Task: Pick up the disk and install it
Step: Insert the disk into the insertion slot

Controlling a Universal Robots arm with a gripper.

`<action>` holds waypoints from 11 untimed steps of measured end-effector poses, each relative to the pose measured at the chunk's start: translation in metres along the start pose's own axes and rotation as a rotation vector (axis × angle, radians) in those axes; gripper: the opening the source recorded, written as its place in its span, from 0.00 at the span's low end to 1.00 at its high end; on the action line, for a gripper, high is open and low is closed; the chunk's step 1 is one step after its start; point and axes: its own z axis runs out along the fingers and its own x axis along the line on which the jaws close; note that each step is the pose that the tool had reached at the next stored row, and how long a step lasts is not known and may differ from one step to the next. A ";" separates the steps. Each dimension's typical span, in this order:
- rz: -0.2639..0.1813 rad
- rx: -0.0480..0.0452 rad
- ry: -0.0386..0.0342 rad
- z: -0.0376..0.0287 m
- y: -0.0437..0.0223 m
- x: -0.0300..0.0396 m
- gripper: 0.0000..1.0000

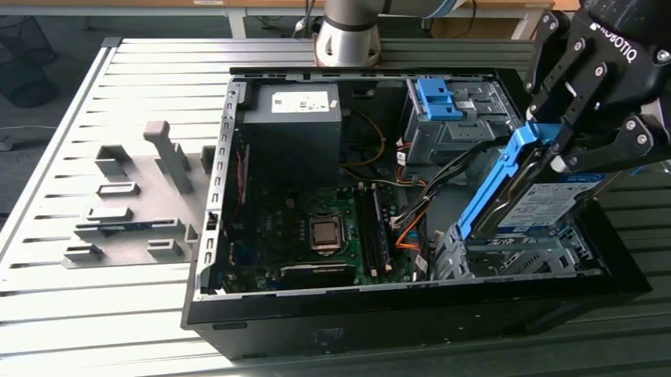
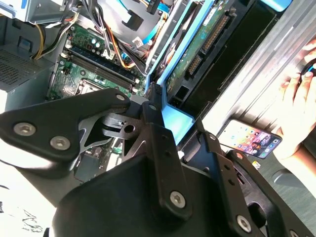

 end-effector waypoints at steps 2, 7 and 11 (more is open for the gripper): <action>0.000 0.0000 0.0000 0.0009 -0.0001 0.0010 0.37; -0.003 0.0000 0.0000 0.0029 -0.0001 0.0025 0.37; -0.004 0.0000 0.0001 0.0047 -0.0001 0.0027 0.37</action>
